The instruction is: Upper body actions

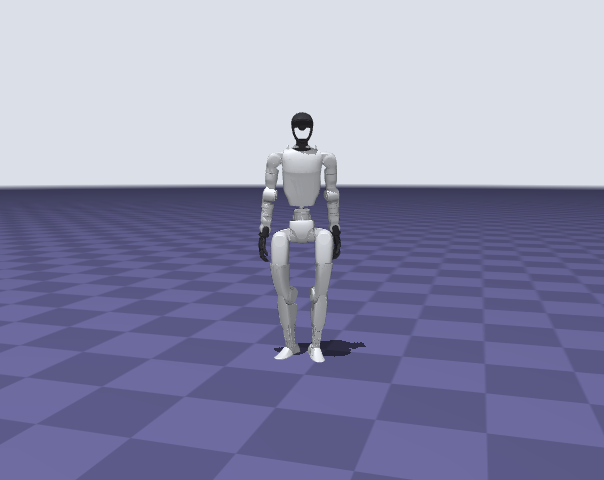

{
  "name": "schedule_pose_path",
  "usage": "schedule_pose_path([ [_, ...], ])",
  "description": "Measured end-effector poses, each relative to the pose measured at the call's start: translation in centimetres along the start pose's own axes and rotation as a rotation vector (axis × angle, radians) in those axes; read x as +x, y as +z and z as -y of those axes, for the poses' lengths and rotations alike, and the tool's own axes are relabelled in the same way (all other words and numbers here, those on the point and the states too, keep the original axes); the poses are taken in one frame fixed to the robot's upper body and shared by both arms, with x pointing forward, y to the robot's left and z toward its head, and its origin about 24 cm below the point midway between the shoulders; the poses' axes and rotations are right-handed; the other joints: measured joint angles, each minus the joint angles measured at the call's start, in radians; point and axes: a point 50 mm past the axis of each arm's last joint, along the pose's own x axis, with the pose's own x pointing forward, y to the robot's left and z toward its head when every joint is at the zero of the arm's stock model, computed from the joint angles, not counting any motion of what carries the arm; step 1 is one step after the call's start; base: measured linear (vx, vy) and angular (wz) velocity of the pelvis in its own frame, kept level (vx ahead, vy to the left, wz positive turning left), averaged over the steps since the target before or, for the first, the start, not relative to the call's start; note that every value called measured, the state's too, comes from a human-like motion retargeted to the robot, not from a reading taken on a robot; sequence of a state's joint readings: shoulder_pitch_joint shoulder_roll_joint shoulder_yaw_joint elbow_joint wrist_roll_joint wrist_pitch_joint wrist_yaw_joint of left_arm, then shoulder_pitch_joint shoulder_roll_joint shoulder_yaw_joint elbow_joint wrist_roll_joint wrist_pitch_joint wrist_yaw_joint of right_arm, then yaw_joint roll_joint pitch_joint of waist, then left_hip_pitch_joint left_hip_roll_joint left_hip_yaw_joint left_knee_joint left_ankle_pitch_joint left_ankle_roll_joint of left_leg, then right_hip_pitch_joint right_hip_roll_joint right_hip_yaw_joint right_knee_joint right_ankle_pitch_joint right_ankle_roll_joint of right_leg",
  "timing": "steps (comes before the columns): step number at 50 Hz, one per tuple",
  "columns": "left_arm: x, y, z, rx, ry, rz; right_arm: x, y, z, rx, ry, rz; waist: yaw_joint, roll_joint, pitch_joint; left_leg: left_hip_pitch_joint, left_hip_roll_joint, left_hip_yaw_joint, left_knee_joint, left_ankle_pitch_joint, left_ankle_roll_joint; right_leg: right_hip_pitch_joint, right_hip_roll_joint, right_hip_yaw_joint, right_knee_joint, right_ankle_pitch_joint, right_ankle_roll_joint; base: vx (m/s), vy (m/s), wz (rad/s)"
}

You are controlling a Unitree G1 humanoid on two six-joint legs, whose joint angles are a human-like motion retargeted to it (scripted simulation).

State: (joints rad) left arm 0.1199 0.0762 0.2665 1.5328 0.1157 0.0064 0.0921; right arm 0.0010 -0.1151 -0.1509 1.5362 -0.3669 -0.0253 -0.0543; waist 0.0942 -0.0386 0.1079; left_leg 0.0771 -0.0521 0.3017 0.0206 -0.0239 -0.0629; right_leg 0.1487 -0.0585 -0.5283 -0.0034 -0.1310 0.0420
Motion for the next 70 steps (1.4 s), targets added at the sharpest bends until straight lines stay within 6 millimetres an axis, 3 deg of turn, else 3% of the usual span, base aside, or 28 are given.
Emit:
schedule_pose_path([
  [10,0.0,1.5,-1.1,0.028,0.028,0.036,0.0,0.0,-0.9,-0.169,0.022,0.031,-0.004,-0.001,-0.013,0.014,0.003,-0.003,-0.004,-0.03,0.006,0.007,0.007,0.01,0.002,0.008,-0.009,0.0,0.0,-0.06],
  [20,0.0,3.2,-1.6,0.011,0.032,0.085,-0.2,-2.2,-1.2,-0.049,0.049,-0.059,-0.032,-0.002,-0.03,0.025,0.026,0.017,-0.008,-0.055,-0.001,-0.005,0.025,0.043,0.012,0.02,-0.022,-0.01,-0.02,-0.09],
  [32,0.0,2.3,-1.7,0.004,0.046,0.054,-0.3,-3.3,-1.1,-0.031,0.042,-0.1,-0.079,-0.015,-0.041,0.038,0.07,0.055,0.03,-0.102,-0.037,-0.013,0.056,0.111,0.013,0.031,-0.05,-0.05,-0.11,-0.22],
  [39,0.0,2.5,-1.8,0.024,0.054,0.065,-0.3,-3.2,-1.0,-0.009,0.045,-0.094,-0.093,-0.057,-0.03,-0.048,0.088,0.027,0.247,-0.118,-0.087,-0.019,0.02,0.165,0.01,0.051,-0.053,-0.06,-0.11,-0.23],
  [43,0.0,2.8,-1.6,0.015,0.053,0.079,-0.2,-2.7,-0.6,-0.022,0.034,-0.08,-0.119,-0.078,-0.034,-0.127,0.086,-0.034,0.409,-0.096,-0.079,-0.031,-0.011,0.171,0.01,0.068,-0.048,-0.03,-0.01,-0.22],
  [47,0.0,2.4,-1.8,0.002,0.062,0.076,-0.2,-2.2,-0.5,-0.018,0.031,-0.058,-0.111,-0.087,-0.04,-0.151,0.061,-0.14,0.39,-0.133,-0.057,-0.047,-0.028,0.232,0.018,0.09,-0.044,0.01,0.05,-0.98],
  [53,0.0,2.1,-1.8,-0.008,0.065,0.059,-0.1,-2.0,-0.3,-0.005,0.027,-0.043,-0.034,-0.079,-0.042,-0.154,-0.045,-0.537,0.211,-0.126,-0.007,-0.097,-0.042,0.378,0.044,0.126,-0.017,0.05,0.1,-1.55],
  [55,0.0,2.3,-1.7,-0.012,0.062,0.063,-0.1,-1.8,0.0,-0.006,0.013,-0.036,0.026,-0.073,-0.026,-0.139,-0.085,-0.603,0.168,-0.103,-0.03,-0.119,-0.043,0.444,0.056,0.146,-0.006,0.02,0.16,-2.35],
  [58,0.0,2.9,-1.2,-0.006,0.052,0.082,0.0,-1.0,0.6,-0.012,-0.006,-0.002,0.047,-0.086,0.004,-0.115,-0.114,-0.442,0.155,-0.128,0.08,-0.143,-0.067,0.539,0.068,0.17,0.011,-0.06,0.17,-1.55],
  [63,-0.1,3.3,-0.8,0.039,0.019,0.084,0.0,0.5,1.6,-0.039,-0.056,0.053,-0.02,-0.046,0.028,-0.079,-0.033,-0.236,0.088,-0.114,0.114,-0.181,-0.03,0.641,0.118,0.177,0.009,-0.13,0.24,-1.21],
  [65,-0.1,3.7,-1.1,0.086,0.019,0.097,0.0,1.4,1.8,-0.007,-0.081,0.08,-0.021,-0.026,0.042,-0.049,-0.013,-0.133,0.048,-0.119,0.142,-0.23,0.005,0.687,0.174,0.173,-0.041,-0.24,0.23,-2.36],
  [68,-0.2,4.5,-2.2,0.167,0.048,0.115,0.0,1.6,1.3,0.026,-0.047,0.088,-0.056,0.003,0.059,-0.024,0.019,-0.045,0.021,-0.124,0.158,-0.243,-0.024,0.505,0.191,0.121,-0.137,-0.25,0.14,-1.76],
  [70,-0.2,4.9,-2.8,0.202,0.062,0.119,0.0,1.4,1.0,0.032,-0.017,0.079,-0.055,0.01,0.073,-0.002,0.031,0.023,0.005,-0.132,0.166,-0.237,-0.059,0.364,0.191,0.077,-0.171,-0.26,0.09,-2.01],
])
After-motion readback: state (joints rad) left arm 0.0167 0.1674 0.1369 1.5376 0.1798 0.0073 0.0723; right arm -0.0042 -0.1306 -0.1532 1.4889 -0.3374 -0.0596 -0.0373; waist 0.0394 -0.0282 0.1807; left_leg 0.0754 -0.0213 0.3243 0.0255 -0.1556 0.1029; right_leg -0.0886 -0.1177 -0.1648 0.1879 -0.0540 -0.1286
